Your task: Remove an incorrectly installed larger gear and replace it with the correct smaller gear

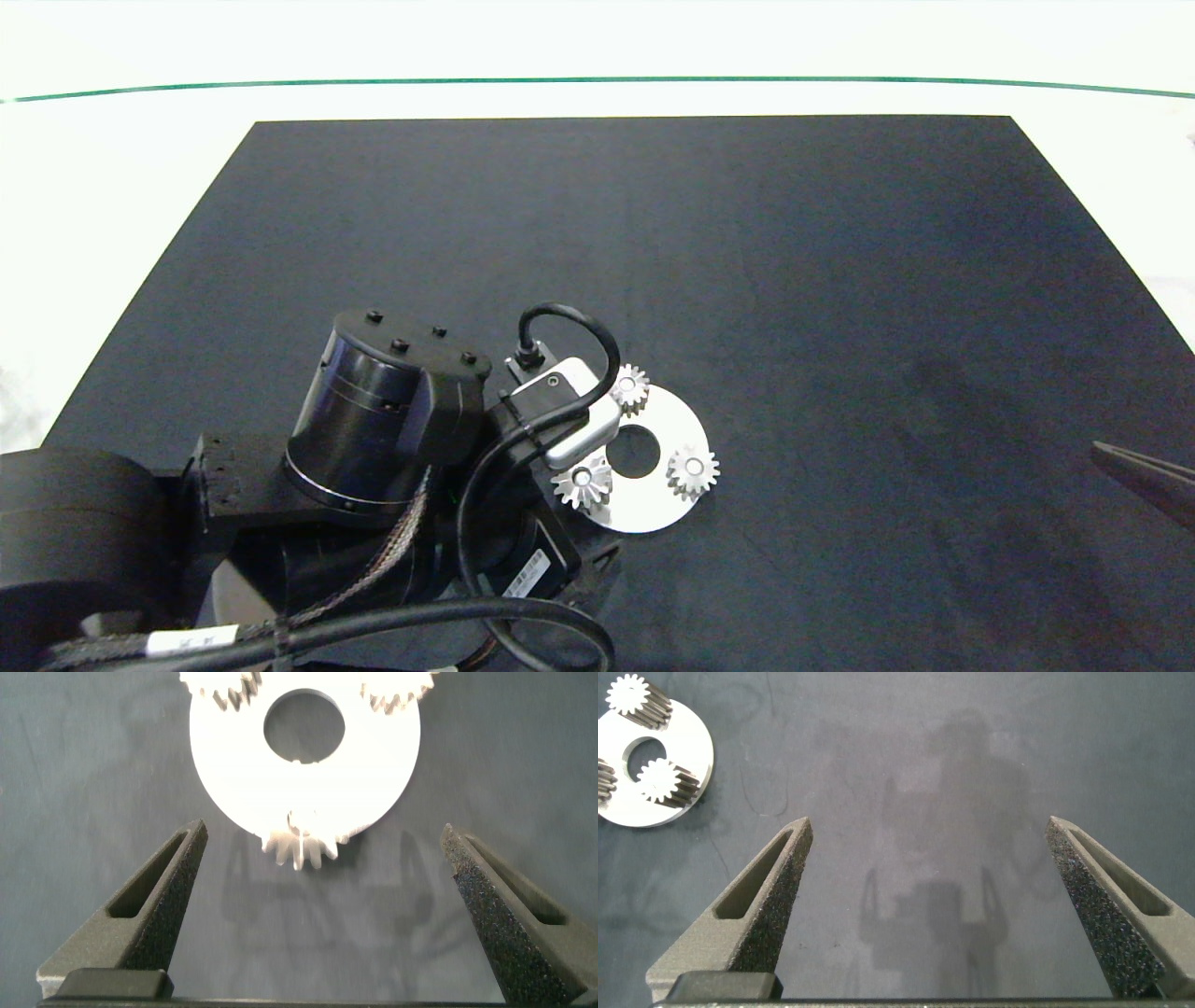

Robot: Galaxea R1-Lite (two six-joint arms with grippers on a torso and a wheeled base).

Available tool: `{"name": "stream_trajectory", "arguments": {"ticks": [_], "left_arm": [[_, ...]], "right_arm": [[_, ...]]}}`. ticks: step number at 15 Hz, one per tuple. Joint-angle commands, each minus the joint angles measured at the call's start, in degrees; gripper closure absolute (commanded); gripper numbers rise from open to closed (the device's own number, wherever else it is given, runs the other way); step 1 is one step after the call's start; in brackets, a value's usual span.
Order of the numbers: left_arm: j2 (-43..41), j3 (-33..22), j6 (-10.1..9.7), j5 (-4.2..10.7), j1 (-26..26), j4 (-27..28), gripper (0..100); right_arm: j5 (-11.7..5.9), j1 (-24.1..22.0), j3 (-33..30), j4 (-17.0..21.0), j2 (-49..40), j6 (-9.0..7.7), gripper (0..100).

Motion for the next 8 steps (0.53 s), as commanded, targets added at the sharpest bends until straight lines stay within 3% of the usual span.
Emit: {"name": "stream_trajectory", "arguments": {"ticks": [1,8], "left_arm": [[3.5,-0.4,0.1,0.1,0.3,-0.5,0],[6.2,-3.5,0.27,0.1,1.5,-0.5,0]], "right_arm": [[0.1,0.0,0.0,0.1,-0.2,-0.06,0],[0.1,0.0,0.0,0.0,-0.1,-0.06,0]]}}
